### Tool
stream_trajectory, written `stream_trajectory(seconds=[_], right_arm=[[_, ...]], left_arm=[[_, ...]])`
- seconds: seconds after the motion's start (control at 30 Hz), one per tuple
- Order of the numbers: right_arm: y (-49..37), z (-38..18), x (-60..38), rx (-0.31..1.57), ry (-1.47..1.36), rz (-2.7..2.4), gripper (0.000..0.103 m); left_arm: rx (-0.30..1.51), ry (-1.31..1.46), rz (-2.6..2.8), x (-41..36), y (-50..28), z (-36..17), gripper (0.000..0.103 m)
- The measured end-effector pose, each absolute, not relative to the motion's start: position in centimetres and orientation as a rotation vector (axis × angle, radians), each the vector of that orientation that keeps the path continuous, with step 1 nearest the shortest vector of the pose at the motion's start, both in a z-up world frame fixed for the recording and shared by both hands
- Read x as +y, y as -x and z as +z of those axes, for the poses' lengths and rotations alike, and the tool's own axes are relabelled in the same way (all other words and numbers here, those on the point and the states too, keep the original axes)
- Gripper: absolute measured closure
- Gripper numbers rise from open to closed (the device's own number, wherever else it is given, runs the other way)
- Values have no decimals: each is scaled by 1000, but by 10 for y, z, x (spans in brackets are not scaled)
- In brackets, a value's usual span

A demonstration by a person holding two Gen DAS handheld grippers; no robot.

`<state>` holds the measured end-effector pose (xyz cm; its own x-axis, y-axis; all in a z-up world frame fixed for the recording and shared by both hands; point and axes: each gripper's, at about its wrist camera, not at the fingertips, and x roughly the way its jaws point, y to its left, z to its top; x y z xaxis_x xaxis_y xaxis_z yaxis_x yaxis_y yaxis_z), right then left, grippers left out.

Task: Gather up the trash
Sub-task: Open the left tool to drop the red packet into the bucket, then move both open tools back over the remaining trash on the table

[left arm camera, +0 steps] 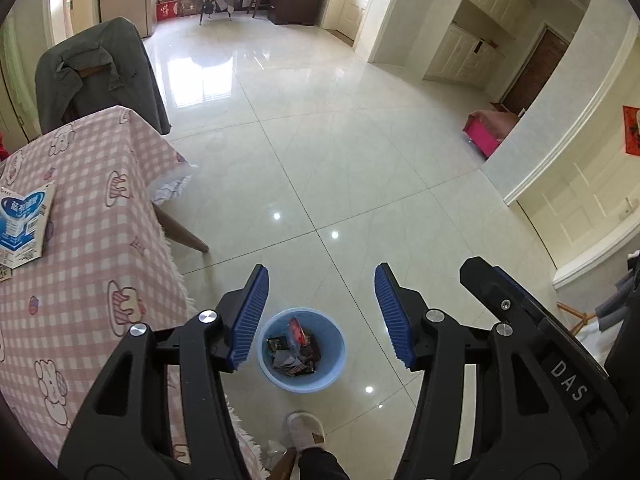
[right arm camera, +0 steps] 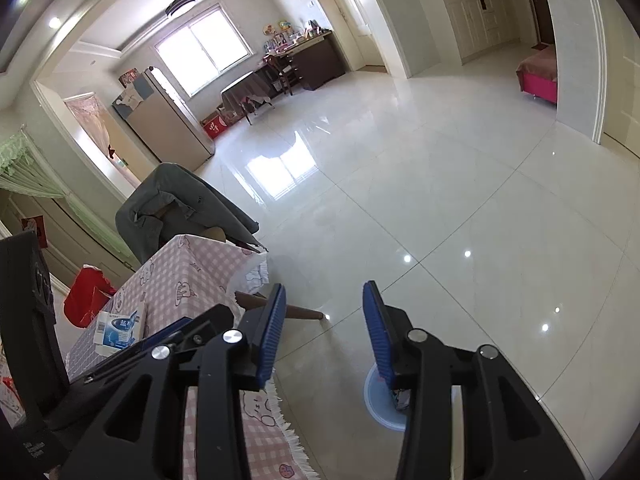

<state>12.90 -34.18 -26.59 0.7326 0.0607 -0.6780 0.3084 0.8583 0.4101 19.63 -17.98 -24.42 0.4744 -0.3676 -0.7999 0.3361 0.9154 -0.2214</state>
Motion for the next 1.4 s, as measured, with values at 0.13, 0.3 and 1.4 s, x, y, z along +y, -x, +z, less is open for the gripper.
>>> stream_trajectory(seconds=[0.13, 0.3, 1.4], right_arm=[[-136, -262, -325, 749, -517, -106, 63], [-153, -256, -285, 755, -489, -20, 62], [-272, -283, 44, 839, -20, 510, 54]], left_arm=[[976, 42, -390, -161, -198, -239, 46], [951, 56, -307, -123, -201, -230, 46], [934, 444, 302, 221, -209, -267, 40]])
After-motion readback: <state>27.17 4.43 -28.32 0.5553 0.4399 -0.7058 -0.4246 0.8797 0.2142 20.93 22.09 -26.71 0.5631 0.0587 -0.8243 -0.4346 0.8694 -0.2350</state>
